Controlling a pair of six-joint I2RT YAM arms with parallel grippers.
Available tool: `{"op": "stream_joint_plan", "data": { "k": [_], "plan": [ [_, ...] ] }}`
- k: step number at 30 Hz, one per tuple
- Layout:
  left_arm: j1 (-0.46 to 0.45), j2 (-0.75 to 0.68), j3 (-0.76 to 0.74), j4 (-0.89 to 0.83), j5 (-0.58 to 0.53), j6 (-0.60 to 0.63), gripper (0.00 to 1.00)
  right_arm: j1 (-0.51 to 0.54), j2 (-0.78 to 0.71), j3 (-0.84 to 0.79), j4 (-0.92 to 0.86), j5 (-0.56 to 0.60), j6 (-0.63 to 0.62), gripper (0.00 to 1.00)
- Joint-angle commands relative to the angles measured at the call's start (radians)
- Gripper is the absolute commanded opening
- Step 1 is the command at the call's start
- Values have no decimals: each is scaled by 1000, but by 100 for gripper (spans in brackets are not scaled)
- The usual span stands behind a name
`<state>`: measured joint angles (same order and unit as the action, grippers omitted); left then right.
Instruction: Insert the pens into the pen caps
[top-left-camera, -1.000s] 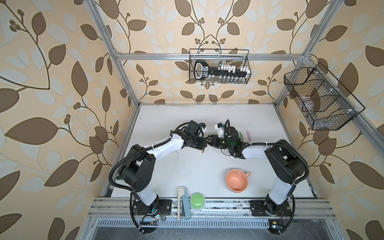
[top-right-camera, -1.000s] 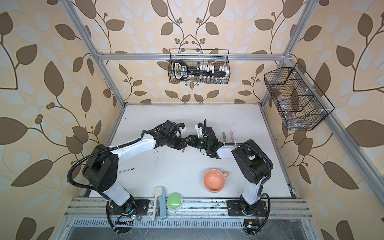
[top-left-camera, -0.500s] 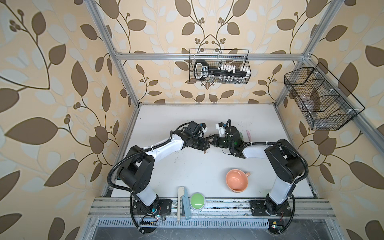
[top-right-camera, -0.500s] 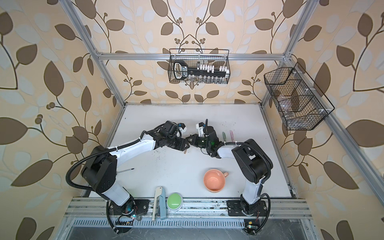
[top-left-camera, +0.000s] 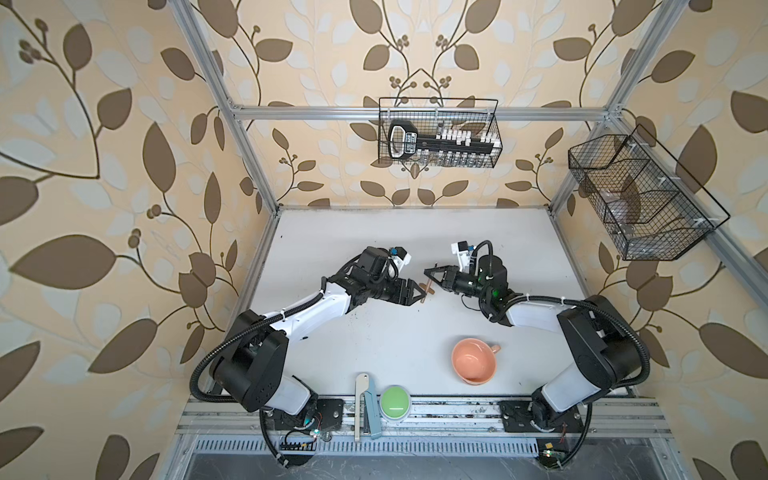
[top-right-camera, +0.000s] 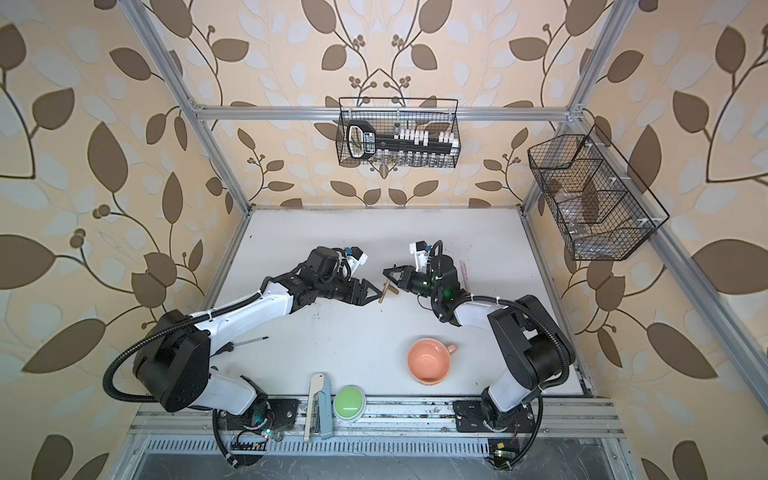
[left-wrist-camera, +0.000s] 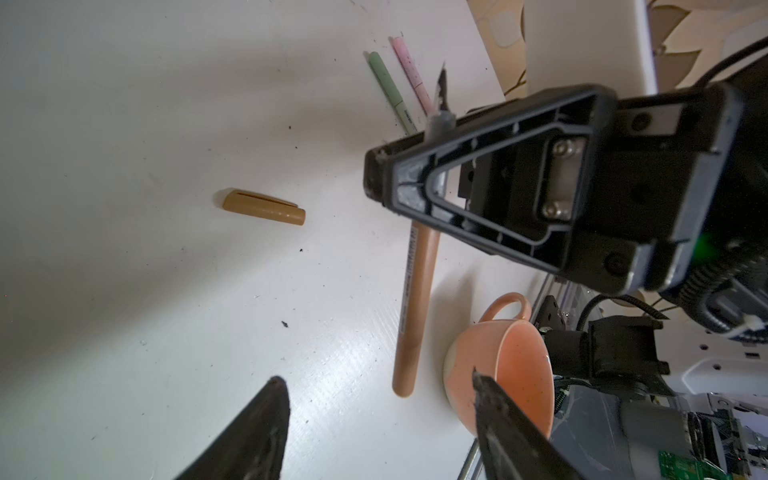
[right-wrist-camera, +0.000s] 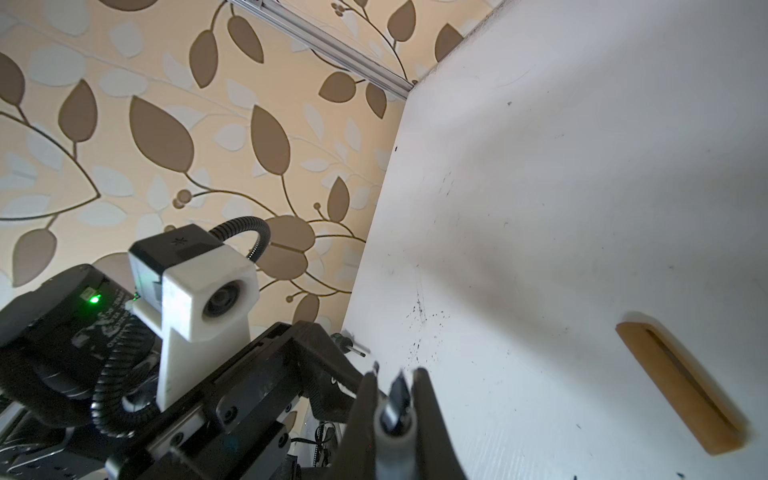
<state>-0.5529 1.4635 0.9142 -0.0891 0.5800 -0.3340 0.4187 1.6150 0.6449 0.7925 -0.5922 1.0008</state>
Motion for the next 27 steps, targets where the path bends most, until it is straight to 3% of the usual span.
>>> {"op": "stream_joint_plan", "data": {
  "k": [1, 10, 27],
  "plan": [
    [4, -17, 7, 78, 80, -7, 71, 3, -6, -19, 123, -33, 71, 0],
    [3, -3, 9, 122, 162, -29, 67, 29, -10, -5, 159, -19, 105, 0],
    [1, 28, 34, 83, 162, -6, 48, 54, 22, 37, 194, -21, 132, 0]
  ]
}}
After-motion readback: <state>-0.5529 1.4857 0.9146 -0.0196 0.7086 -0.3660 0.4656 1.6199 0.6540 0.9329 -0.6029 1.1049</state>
